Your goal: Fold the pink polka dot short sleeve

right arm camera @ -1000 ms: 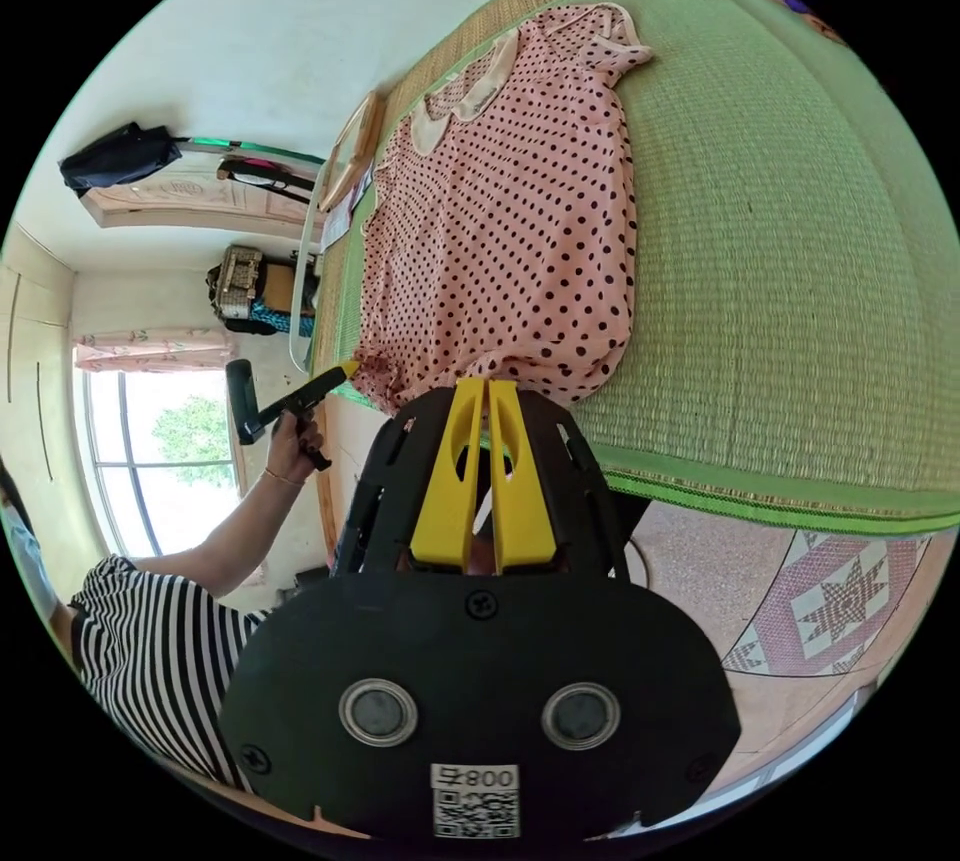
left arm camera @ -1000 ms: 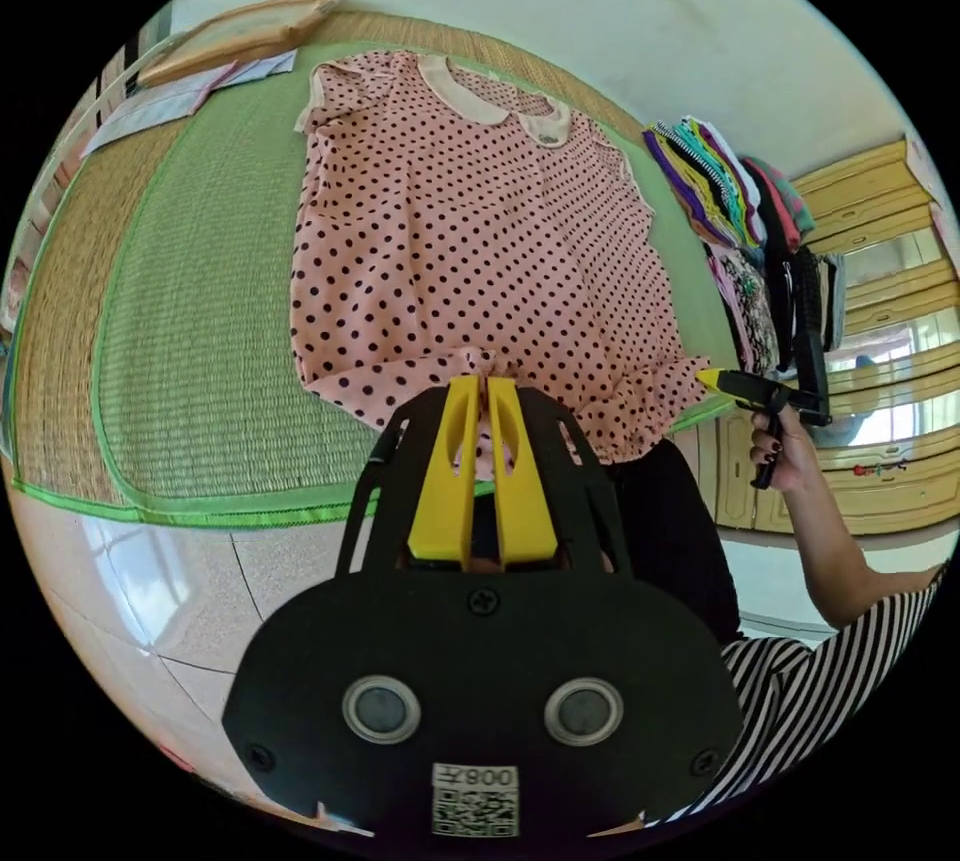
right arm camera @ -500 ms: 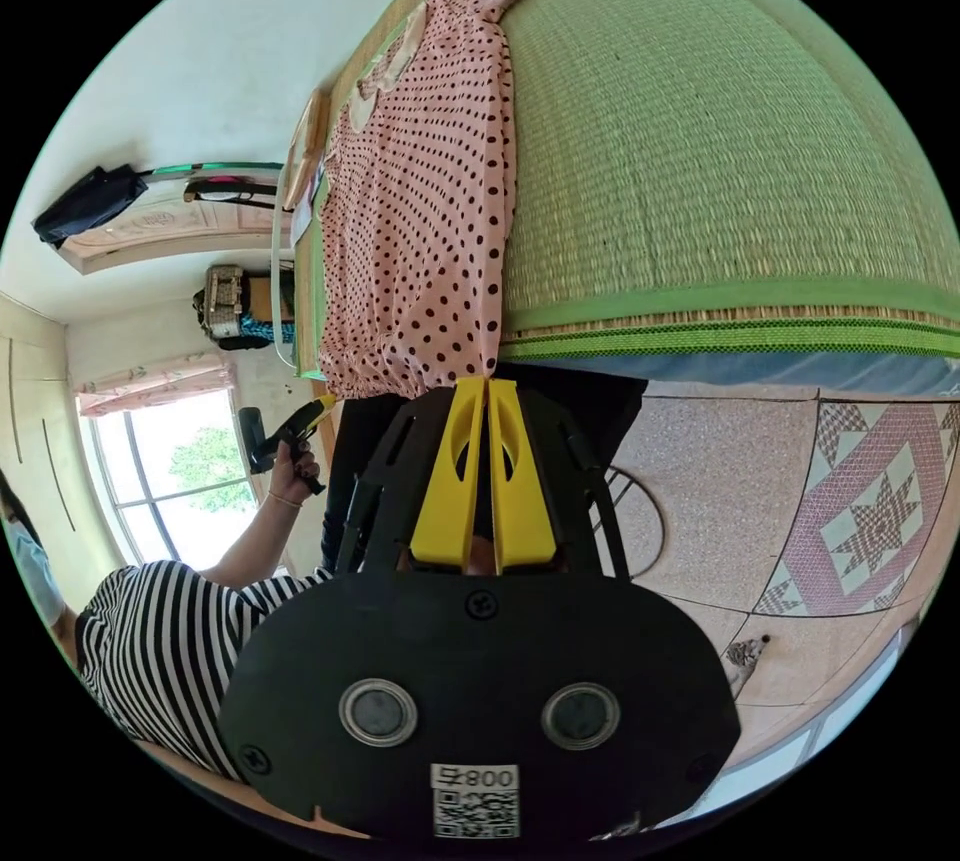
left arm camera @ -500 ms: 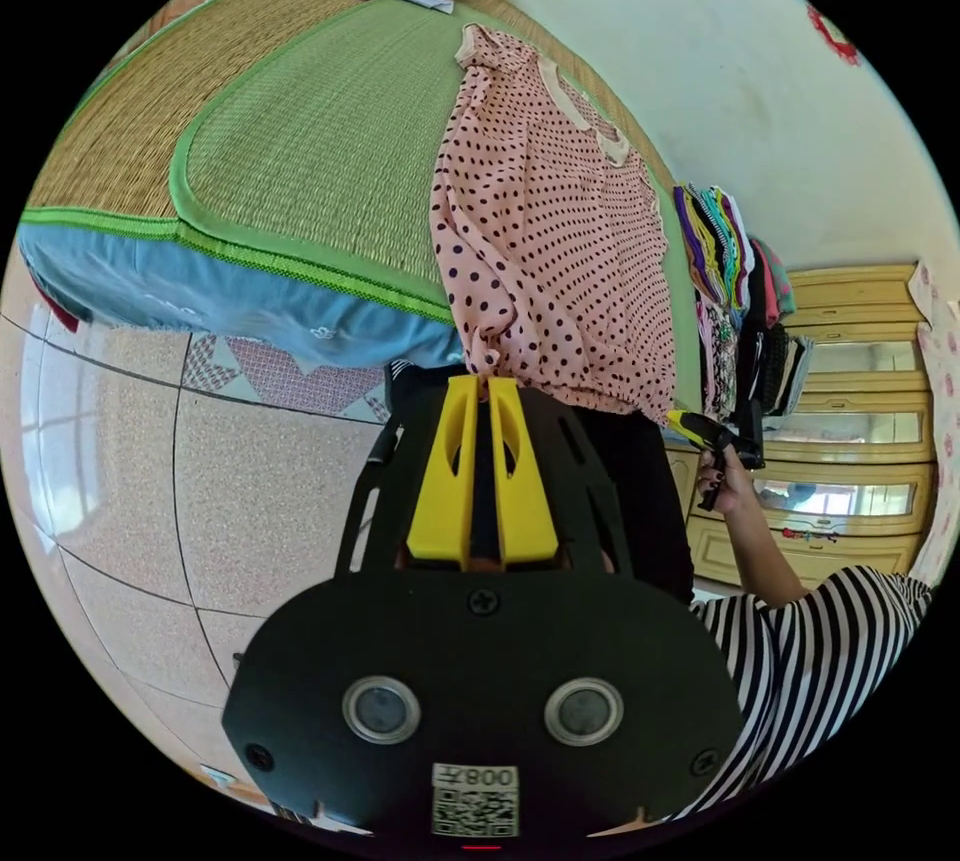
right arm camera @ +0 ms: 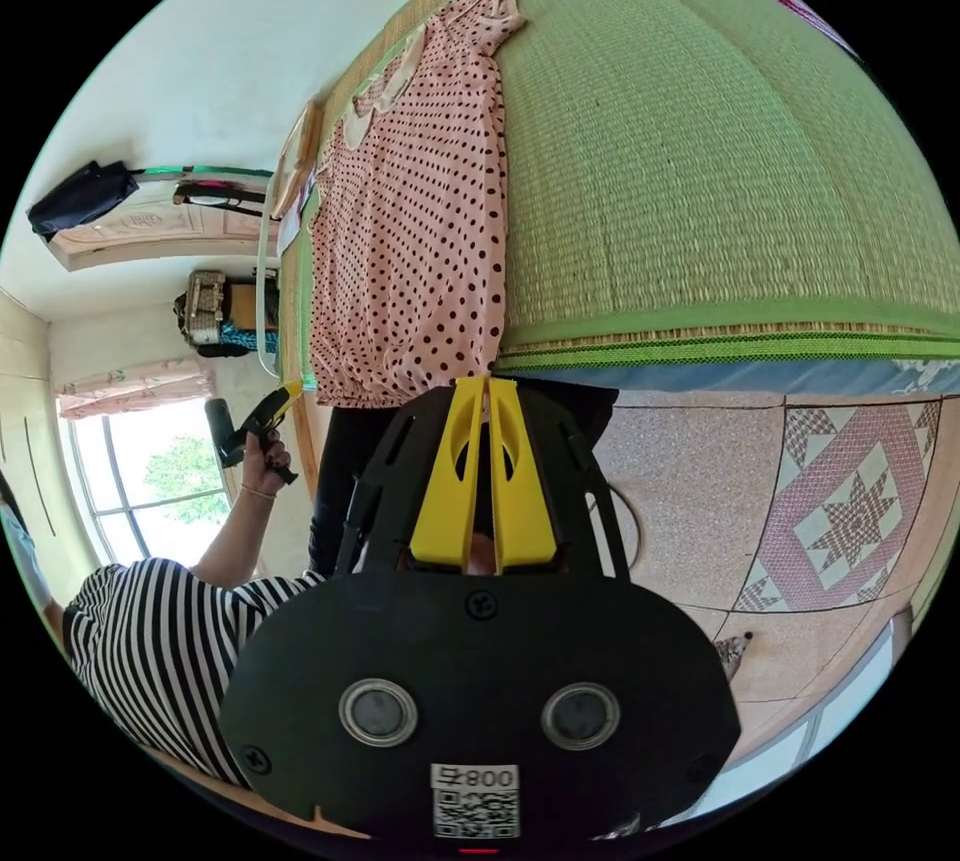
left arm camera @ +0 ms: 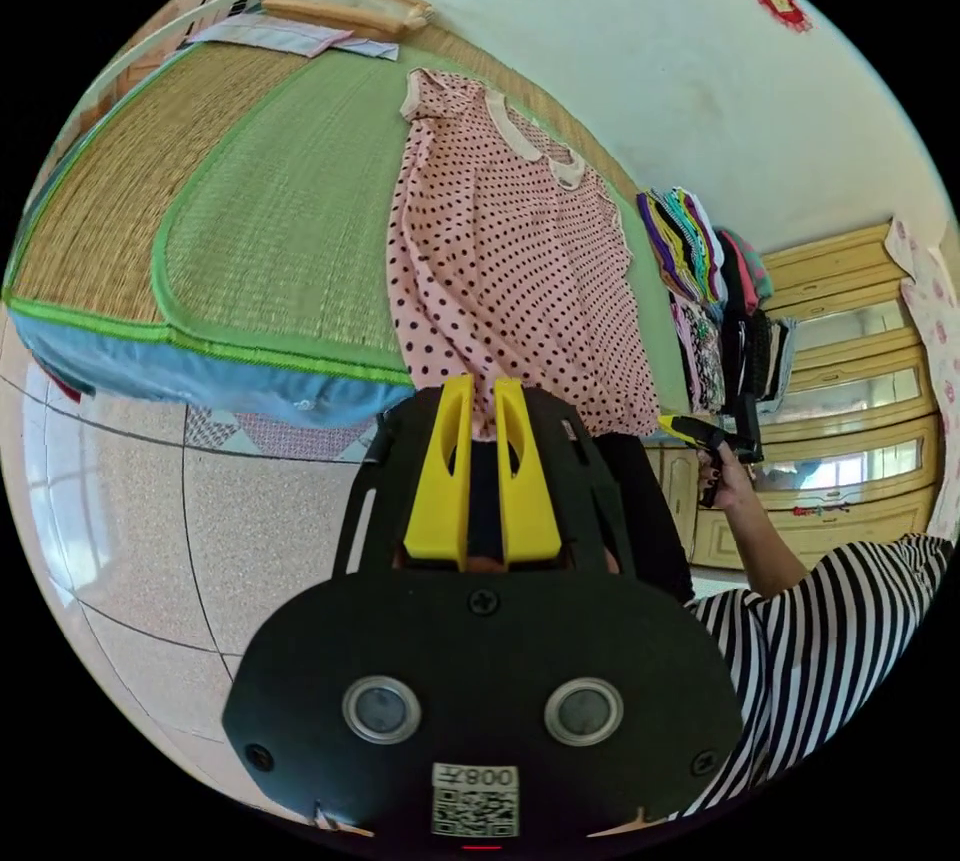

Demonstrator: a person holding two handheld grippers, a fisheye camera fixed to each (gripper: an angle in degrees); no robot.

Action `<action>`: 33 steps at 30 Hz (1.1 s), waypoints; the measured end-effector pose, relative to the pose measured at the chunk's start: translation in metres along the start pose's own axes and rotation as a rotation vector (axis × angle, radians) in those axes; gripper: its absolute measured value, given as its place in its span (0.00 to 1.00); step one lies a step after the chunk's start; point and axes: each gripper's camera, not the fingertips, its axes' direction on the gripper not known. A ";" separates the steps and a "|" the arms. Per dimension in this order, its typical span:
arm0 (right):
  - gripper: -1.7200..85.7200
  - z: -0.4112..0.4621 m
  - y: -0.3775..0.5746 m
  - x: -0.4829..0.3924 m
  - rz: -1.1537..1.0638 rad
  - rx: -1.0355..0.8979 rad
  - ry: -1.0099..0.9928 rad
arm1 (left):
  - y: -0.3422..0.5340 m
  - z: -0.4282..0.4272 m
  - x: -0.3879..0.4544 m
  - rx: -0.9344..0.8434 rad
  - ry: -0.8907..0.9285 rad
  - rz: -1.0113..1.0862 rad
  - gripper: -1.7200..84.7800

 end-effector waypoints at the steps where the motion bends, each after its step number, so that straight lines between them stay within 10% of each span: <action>1: 0.02 0.003 0.001 0.002 0.012 0.000 0.001 | -0.008 0.005 0.003 -0.009 0.000 0.011 0.05; 22: 0.02 0.087 -0.014 -0.089 -0.232 -0.015 0.347 | -0.158 0.046 0.022 -0.177 -0.143 0.101 0.02; 33: 0.02 0.076 0.019 -0.055 -0.175 0.055 0.148 | -0.243 0.001 0.036 -0.043 -0.019 0.029 0.02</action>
